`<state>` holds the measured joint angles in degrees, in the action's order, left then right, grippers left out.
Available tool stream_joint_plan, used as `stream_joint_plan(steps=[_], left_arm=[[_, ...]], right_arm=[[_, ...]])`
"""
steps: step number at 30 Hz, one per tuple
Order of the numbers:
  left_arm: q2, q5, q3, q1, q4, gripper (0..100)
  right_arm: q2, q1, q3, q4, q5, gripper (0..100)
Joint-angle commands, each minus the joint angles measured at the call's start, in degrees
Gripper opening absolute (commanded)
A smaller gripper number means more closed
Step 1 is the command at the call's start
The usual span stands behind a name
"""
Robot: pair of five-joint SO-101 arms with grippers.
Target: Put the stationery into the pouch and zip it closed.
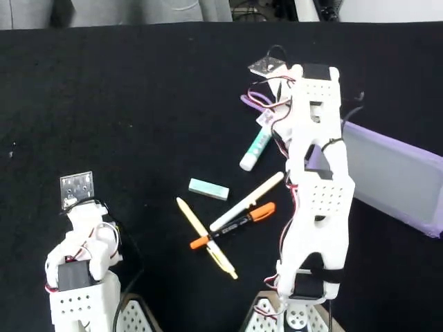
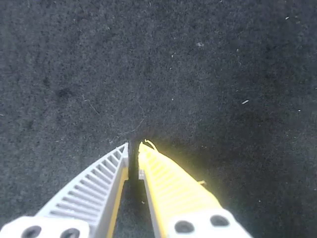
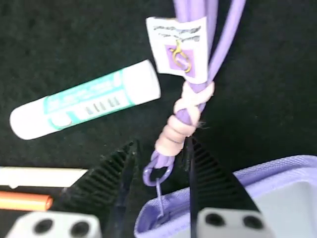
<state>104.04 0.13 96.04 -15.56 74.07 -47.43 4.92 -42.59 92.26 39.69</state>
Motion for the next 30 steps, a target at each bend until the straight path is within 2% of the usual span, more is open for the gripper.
stream_joint_plan(steps=[1, 5, 15, 19, 22, 27, 30], left_arm=[[0.44, -0.18, 1.36, -0.48, -1.05, 5], [0.44, -0.18, 1.36, -0.48, -1.05, 5], [0.44, -0.18, 1.36, -0.48, -1.05, 5], [0.44, -0.18, 1.36, -0.48, -1.05, 5], [0.44, -0.18, 1.36, -0.48, -1.05, 5], [0.44, -0.18, 1.36, -0.48, -1.05, 5], [0.44, -0.18, 1.36, -0.48, -1.05, 5]], right_arm=[[-0.22, 0.97, -6.81, -0.88, -3.08, 15.4], [-3.82, 0.88, -9.27, -0.44, -5.98, 15.3], [-9.01, 1.05, -9.63, -0.44, -6.07, 14.5], [-8.92, 1.67, -9.63, -0.79, -6.07, 0.8], [-8.84, 2.46, -9.98, -0.44, -6.07, 3.3], [-8.84, 3.25, -15.87, 2.64, -6.07, 1.1], [-8.84, 3.25, -24.13, 6.86, -6.07, 1.1]])
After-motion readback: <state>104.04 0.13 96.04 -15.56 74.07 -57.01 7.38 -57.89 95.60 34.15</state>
